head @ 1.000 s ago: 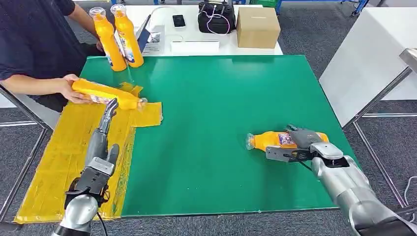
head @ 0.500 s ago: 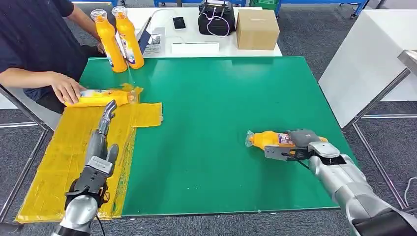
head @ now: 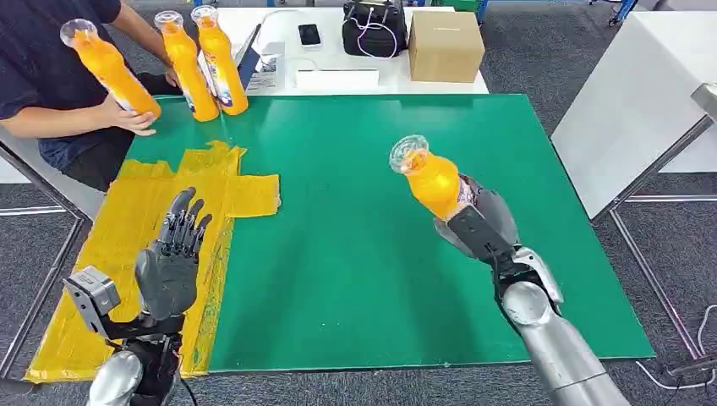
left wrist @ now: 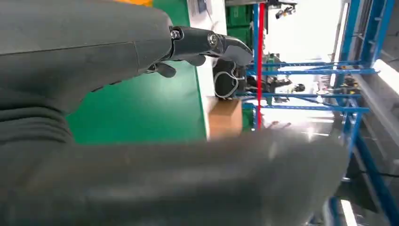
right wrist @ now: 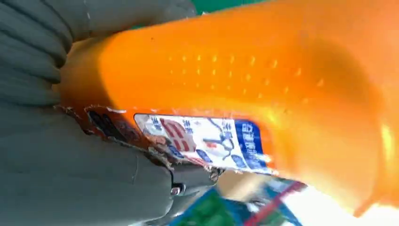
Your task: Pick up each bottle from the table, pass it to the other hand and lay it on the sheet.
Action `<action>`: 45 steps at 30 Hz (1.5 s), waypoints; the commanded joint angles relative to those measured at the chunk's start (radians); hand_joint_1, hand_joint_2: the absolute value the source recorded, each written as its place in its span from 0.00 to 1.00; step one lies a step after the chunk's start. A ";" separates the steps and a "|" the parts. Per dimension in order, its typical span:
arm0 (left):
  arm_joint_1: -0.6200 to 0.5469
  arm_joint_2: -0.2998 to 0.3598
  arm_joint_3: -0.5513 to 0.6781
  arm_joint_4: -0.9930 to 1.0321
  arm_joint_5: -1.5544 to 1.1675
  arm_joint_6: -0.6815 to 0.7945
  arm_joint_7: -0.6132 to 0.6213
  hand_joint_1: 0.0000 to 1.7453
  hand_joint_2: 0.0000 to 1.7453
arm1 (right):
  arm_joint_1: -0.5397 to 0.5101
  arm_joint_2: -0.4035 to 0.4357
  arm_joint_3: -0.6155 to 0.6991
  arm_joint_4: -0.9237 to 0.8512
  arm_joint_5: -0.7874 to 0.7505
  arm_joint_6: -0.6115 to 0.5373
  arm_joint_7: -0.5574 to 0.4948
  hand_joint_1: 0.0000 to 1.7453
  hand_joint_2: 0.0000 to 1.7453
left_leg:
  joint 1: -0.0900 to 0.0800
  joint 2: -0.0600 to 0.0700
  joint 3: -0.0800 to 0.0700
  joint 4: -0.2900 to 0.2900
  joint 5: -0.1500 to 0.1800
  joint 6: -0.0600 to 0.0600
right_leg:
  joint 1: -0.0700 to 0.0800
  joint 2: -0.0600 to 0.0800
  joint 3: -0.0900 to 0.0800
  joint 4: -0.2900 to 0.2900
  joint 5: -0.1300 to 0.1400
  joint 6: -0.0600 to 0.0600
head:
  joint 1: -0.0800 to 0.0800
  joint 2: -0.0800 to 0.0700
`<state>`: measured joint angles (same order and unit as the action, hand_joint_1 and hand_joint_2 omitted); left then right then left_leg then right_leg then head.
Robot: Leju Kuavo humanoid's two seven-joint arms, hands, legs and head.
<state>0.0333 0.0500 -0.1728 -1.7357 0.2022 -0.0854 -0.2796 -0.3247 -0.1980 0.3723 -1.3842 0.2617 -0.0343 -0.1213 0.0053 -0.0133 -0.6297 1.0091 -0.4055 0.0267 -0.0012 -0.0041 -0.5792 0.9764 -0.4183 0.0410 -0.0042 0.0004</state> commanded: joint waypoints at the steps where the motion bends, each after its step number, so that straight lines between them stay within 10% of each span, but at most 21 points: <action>1: -0.032 -0.018 -0.033 0.024 0.062 -0.033 0.002 0.00 1.00 | 0.044 0.028 0.081 -0.228 -0.016 0.009 -0.016 1.00 1.00 | 0.000 0.003 0.004 0.000 -0.002 -0.001 | 0.000 0.002 0.003 0.000 -0.002 -0.001 | 0.000 0.000; 45: -0.084 -0.069 -0.022 0.000 0.385 -0.157 0.024 0.00 1.00 | -0.221 0.194 0.372 0.153 -0.146 0.151 0.041 1.00 1.00 | 0.000 0.006 0.003 0.000 -0.001 -0.002 | 0.000 0.003 0.002 0.001 -0.001 -0.001 | 0.000 0.000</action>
<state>-0.0237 0.0118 -0.2361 -1.7685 0.5402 -0.2503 -0.2857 -0.4755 -0.0389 0.7130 -1.3470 0.1430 0.1270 -0.0759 0.0051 -0.0110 -0.6313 1.0091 -0.4051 0.0264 -0.0013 -0.0037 -0.5815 0.9770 -0.4181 0.0408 -0.0042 0.0004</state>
